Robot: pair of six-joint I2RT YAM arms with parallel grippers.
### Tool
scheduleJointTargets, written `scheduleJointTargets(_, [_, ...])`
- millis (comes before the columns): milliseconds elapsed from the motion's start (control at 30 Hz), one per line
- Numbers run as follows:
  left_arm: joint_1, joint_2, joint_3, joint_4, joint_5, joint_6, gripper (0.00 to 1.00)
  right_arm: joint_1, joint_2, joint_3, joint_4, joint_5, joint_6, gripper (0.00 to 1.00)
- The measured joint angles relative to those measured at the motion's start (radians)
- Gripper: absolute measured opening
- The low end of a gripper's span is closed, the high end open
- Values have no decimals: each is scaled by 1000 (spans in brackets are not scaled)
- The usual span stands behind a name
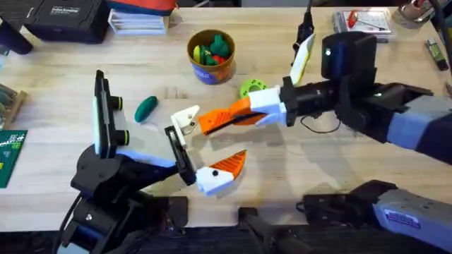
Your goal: Pick up the gripper from the table and insert it into the empty holder that is missing its gripper. Then pick up a screw, insert it into the mounting hole, and use the screwdriver to tighten it. Finally, clean up the table by picking up the vegetable and placing it into the bucket.
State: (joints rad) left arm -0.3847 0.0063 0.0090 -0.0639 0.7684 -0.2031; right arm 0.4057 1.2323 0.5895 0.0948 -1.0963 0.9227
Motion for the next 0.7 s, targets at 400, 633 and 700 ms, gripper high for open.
scheduleJointTargets(400, [2,0,0,0,-13,-13,986,13,135,0,246,-46,202,8])
scheduleJointTargets(633, [8,1,0,0,-32,-30,986,100,192,1,356,51,340,8])
scheduleJointTargets(700, [8,2,0,-1,-32,-41,985,134,196,1,372,85,361,8])
